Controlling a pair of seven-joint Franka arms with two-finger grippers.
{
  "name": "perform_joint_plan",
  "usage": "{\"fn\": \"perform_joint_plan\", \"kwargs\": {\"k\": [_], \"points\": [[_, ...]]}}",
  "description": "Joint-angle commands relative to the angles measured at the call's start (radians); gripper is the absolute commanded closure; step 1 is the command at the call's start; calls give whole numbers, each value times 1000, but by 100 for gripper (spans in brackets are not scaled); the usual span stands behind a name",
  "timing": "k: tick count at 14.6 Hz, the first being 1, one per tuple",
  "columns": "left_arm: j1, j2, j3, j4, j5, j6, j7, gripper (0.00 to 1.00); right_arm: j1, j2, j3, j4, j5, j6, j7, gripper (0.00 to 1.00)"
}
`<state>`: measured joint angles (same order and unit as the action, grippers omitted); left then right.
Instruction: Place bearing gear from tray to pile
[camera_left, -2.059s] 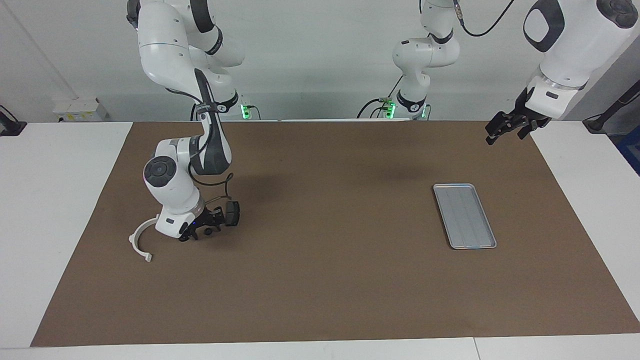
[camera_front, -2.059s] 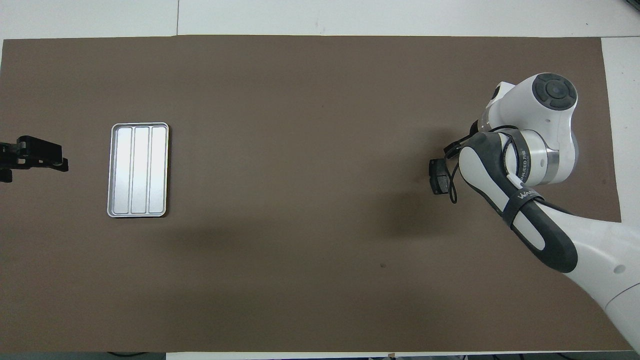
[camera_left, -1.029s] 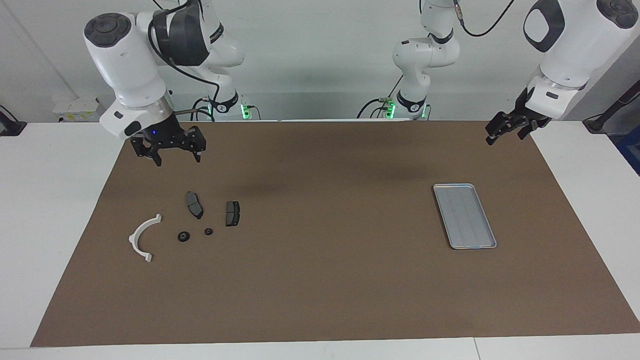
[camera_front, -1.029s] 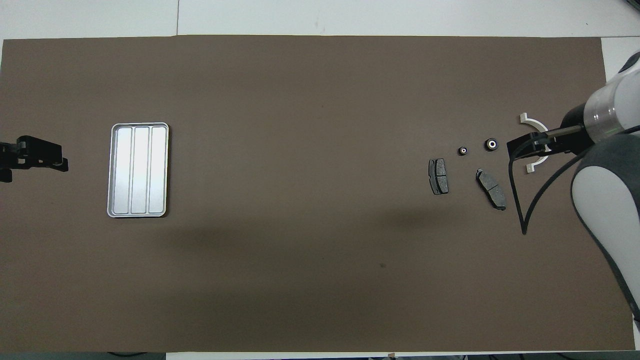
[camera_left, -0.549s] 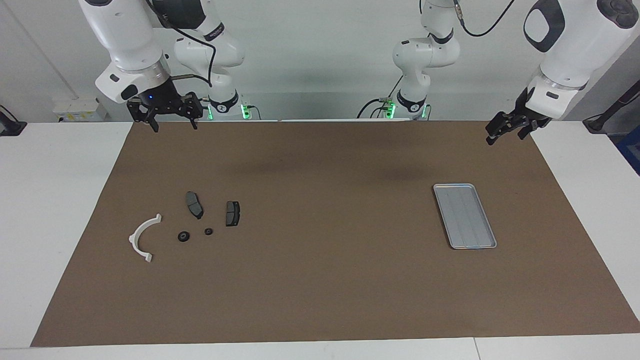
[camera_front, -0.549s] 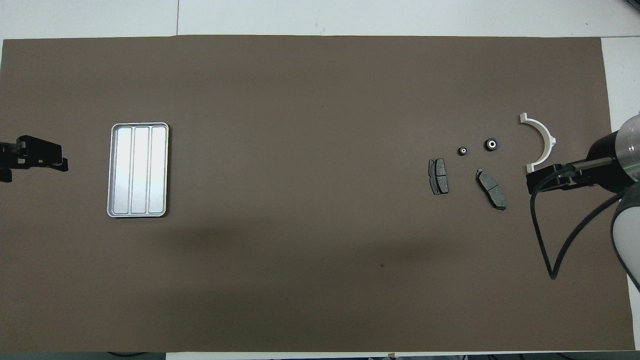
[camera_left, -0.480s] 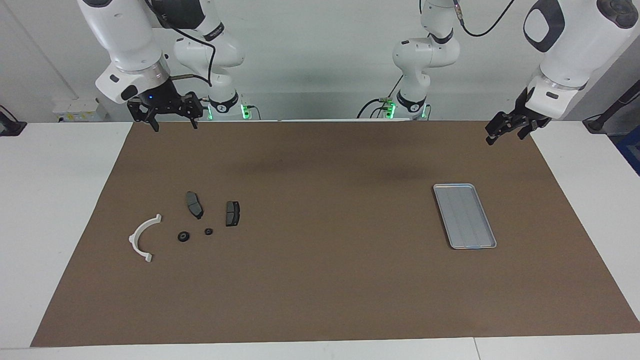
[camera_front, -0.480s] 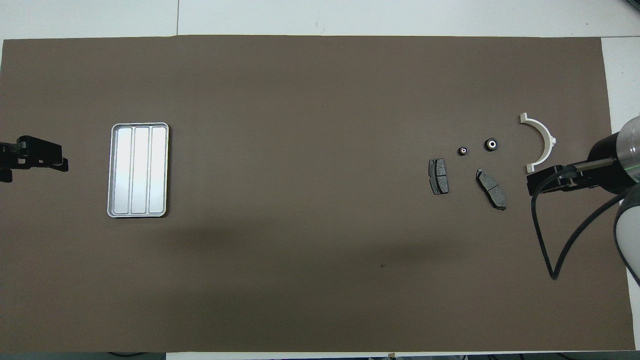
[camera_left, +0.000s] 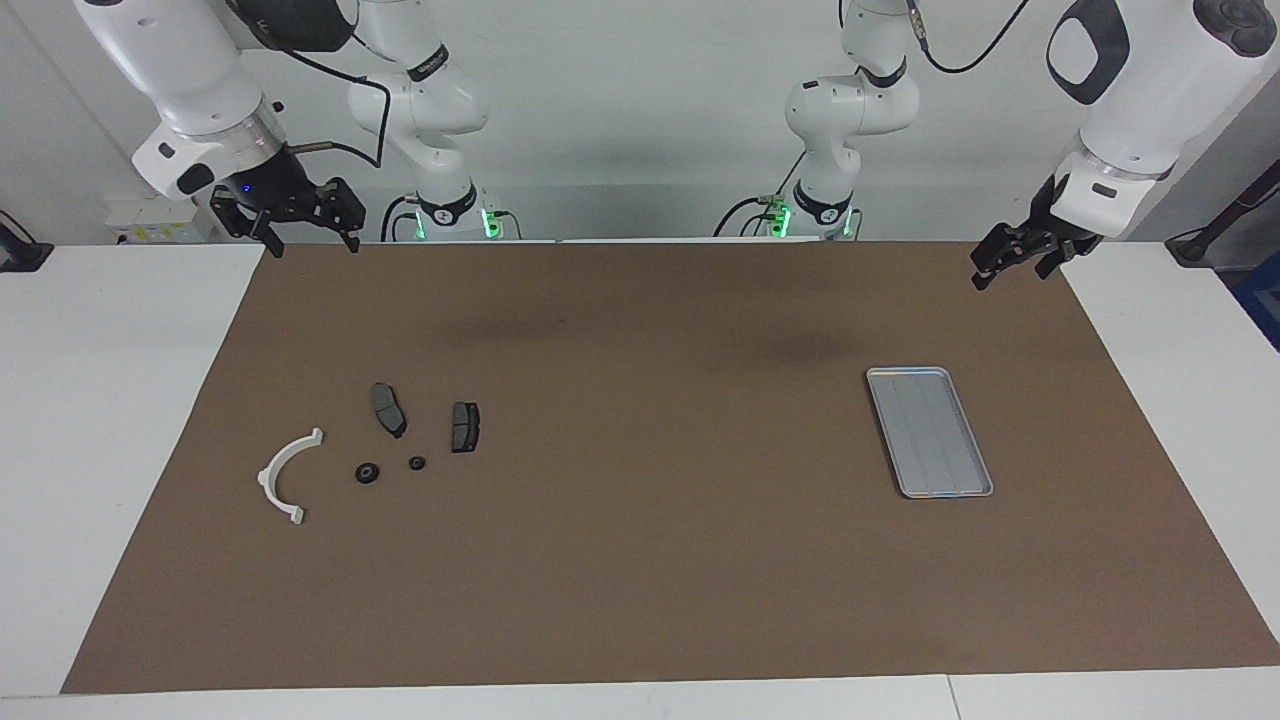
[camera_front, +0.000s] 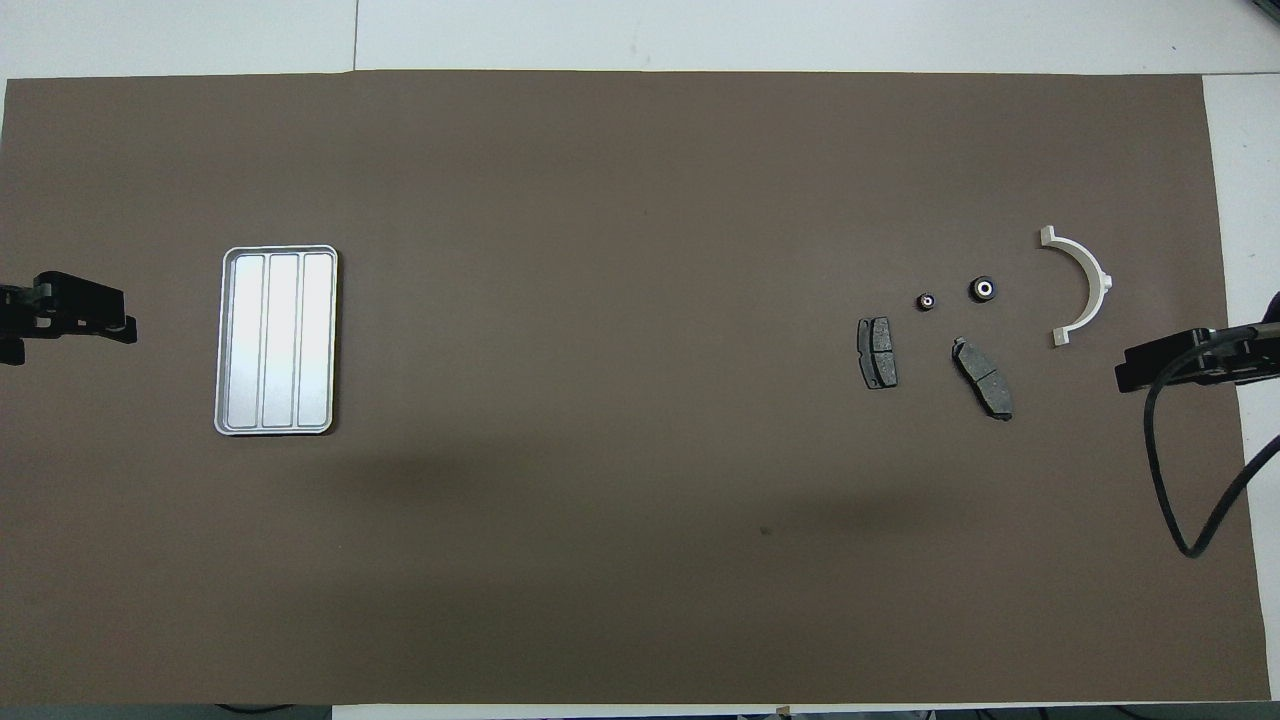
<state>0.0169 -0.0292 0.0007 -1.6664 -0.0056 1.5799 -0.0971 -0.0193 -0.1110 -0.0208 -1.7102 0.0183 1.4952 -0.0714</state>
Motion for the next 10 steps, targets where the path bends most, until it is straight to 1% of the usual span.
{"fn": "perform_joint_plan", "kwargs": {"k": [1,10], "points": [[-17,-9,13,-4,19,-12,0,0,-4,-27,4,-34,6,14,-4,0],[-17,-9,13,-4,19,-12,0,0,-1,-27,4,-34,5,22,-4,0]]}}
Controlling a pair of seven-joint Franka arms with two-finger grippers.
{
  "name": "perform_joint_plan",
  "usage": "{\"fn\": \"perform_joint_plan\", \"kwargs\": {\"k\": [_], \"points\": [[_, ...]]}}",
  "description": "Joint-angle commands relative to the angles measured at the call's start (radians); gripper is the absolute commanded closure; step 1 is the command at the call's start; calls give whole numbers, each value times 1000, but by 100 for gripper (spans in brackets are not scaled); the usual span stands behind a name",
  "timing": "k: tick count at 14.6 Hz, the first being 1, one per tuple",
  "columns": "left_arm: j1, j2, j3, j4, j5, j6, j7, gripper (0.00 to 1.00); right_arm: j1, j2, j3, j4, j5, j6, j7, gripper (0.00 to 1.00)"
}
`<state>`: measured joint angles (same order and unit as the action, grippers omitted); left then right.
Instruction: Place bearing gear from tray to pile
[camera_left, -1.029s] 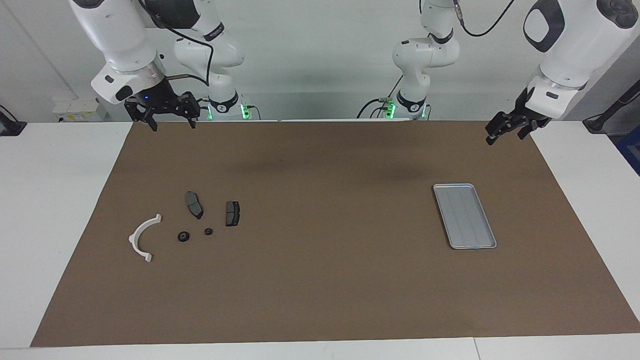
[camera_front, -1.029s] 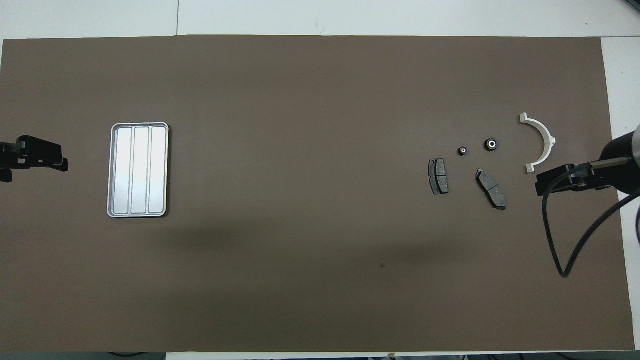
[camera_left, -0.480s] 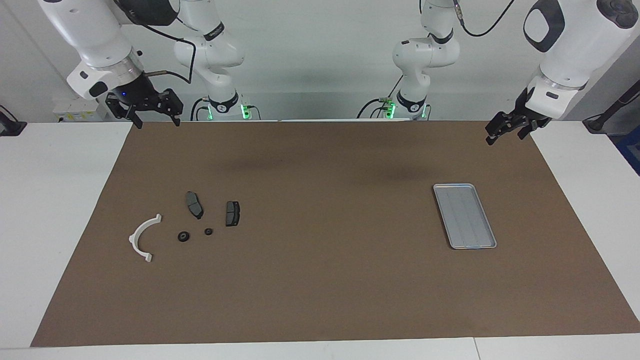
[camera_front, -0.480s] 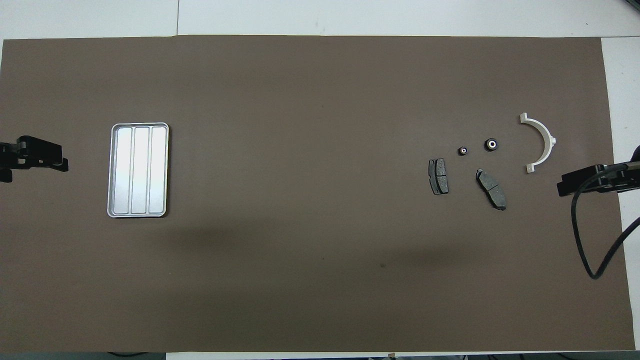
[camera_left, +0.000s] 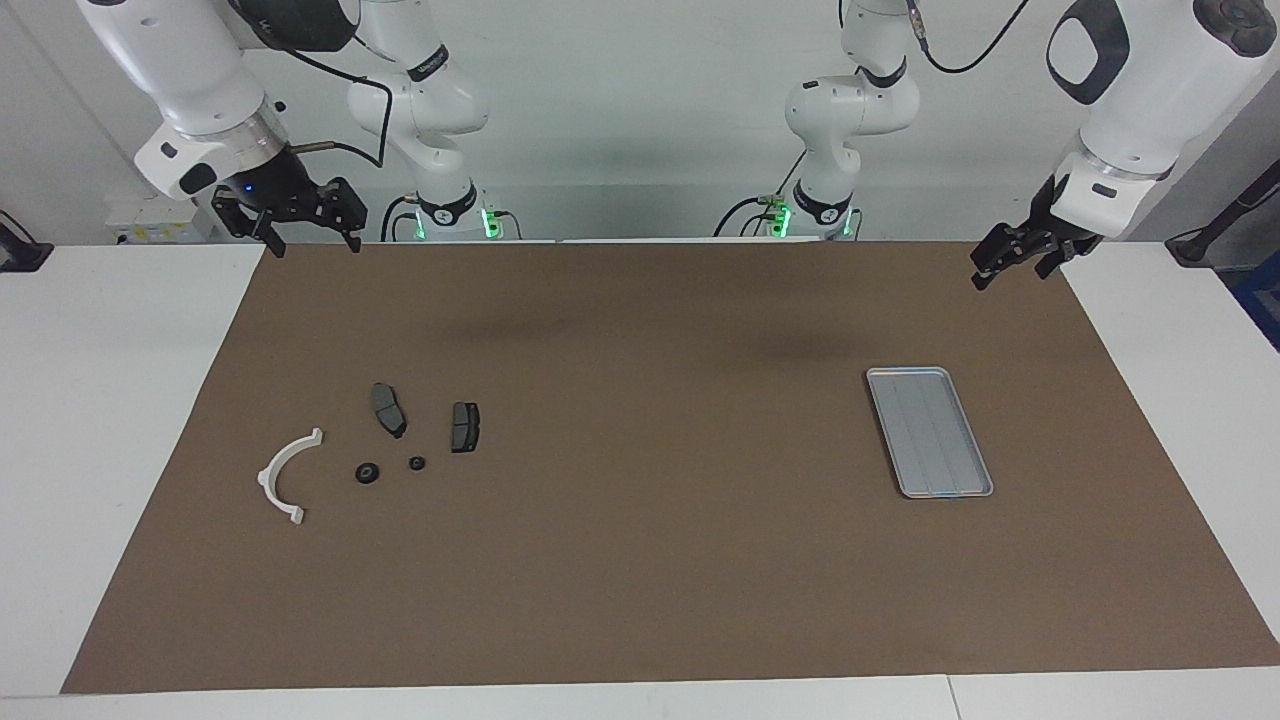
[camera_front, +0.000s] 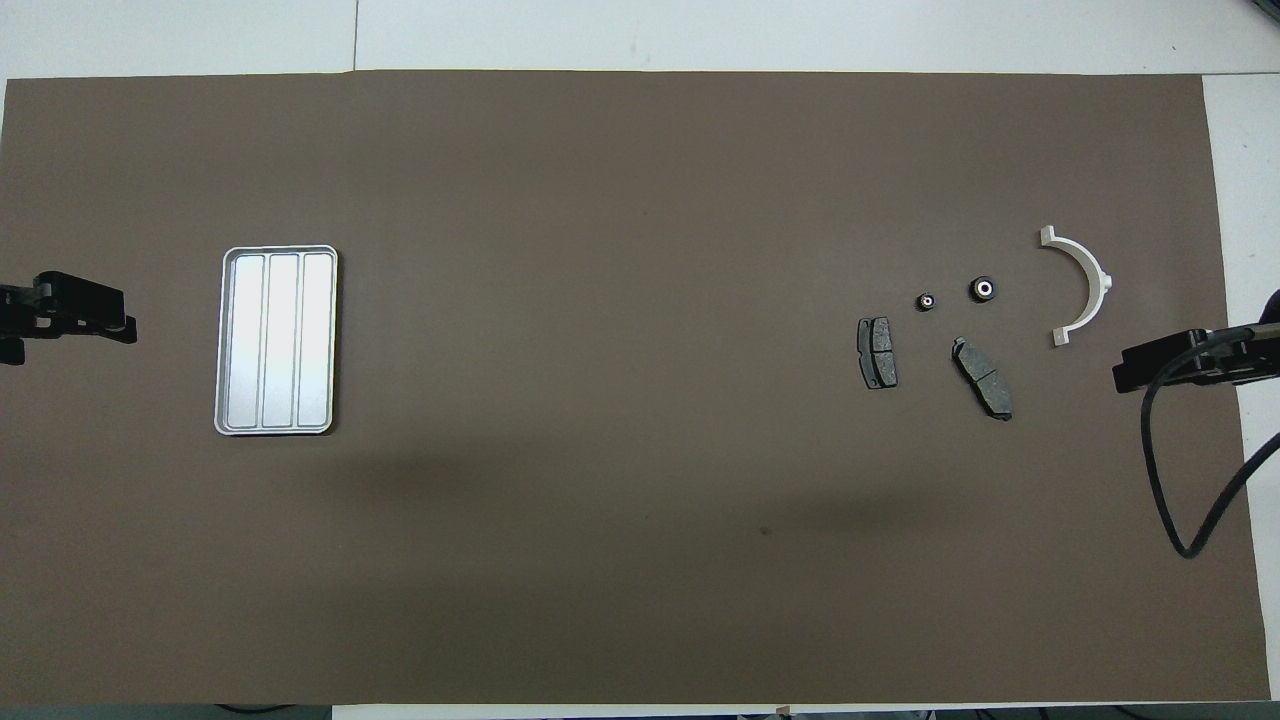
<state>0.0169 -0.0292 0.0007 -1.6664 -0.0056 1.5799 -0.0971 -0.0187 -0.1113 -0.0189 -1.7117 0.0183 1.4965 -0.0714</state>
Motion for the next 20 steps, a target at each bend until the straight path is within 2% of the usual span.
{"fn": "perform_joint_plan", "kwargs": {"k": [1,20], "points": [[-17,-9,13,-4,19,-12,0,0,-1,-27,2,-32,5,21,-4,0],[-17,-9,13,-4,19,-12,0,0,-12,-27,2,-36,-61,27,7,0]]}}
